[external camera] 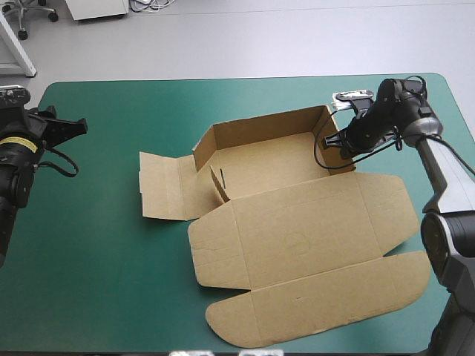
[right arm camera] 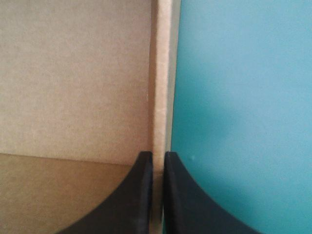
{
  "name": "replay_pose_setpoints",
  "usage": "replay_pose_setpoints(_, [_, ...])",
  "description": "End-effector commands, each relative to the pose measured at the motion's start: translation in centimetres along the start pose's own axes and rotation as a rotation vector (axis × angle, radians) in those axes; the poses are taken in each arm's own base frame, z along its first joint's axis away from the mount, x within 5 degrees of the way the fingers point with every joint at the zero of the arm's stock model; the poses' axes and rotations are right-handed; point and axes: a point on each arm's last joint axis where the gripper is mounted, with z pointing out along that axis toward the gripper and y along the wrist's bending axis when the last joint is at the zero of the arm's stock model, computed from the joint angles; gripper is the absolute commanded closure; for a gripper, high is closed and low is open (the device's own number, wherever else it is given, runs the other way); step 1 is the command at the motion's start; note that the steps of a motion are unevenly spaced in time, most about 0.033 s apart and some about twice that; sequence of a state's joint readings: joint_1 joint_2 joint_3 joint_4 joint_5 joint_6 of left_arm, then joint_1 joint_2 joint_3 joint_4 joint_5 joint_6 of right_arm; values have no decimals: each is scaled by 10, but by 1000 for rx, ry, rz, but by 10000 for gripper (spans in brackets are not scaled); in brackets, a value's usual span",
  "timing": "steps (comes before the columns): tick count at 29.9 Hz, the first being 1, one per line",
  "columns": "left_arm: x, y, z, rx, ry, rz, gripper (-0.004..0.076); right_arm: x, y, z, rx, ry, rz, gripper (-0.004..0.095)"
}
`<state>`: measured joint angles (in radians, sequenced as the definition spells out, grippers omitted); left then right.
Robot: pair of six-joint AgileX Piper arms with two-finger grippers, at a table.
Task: Fold the box
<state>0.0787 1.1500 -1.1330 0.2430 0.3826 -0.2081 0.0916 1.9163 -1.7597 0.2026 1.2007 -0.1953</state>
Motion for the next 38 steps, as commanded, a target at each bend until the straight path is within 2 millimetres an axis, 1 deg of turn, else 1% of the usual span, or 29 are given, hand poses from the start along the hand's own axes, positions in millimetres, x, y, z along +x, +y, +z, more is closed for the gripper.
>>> replay_pose_setpoints(1, [-17, -1, -10, 17, -110, 1, 518, -6, -1, -15, 2, -20, -3, 887])
replay_pose_setpoints(2, [-17, -1, -10, 17, -110, 1, 518, -7, -1, -17, 5, -36, -11, 851])
replay_pose_setpoints(3, [-17, -1, -10, 17, -110, 1, 518, -9, -1, -17, 8, -54, -12, 794])
replay_pose_setpoints(5, [-17, -2, -10, 19, -109, -1, 518, -13, -1, -21, 13, -81, -28, 655])
replay_pose_setpoints(7, [-17, -2, -10, 19, -109, 0, 518, -16, 0, -27, 15, -104, -34, 479])
replay_pose_setpoints(9, [-17, -2, -10, 19, -109, 0, 518, -19, 2, -33, 8, -123, -42, 354])
replay_pose_setpoints(11, [-17, -2, -10, 19, -109, 0, 518, -22, 3, -43, 10, -147, -49, 286])
replay_pose_setpoints(17, [-17, -2, -10, 17, -110, 4, 518, -25, 12, -80, 11, -266, -114, 277])
replay_pose_setpoints(19, [-17, -2, -10, 17, -110, 4, 518, -25, 14, -84, -2, -282, -129, 277])
replay_pose_setpoints(22, [-17, -2, -10, 17, -110, 4, 518, -27, 18, -82, -50, -307, -133, 277])
replay_pose_setpoints(25, [-17, -1, -10, 16, -108, 5, 518, -30, 15, -72, -24, -354, -134, 277])
replay_pose_setpoints(27, [-16, -1, -10, 14, -100, 9, 518, -27, 12, -62, -8, -332, -131, 277])
replay_pose_setpoints(28, [-16, -1, -10, 12, -98, 11, 518, -24, 10, -52, -5, -316, -131, 277])
replay_pose_setpoints(31, [-16, -1, -9, 12, -98, 13, 518, -20, 10, -33, -40, -316, -127, 277])
replay_pose_setpoints(33, [-16, -1, -9, 11, -99, 17, 518, -20, 10, -26, -24, -338, -127, 277])
replay_pose_setpoints(38, [-16, -1, -9, 8, -97, 45, 518, -23, 7, -18, -8, -366, -118, 279])
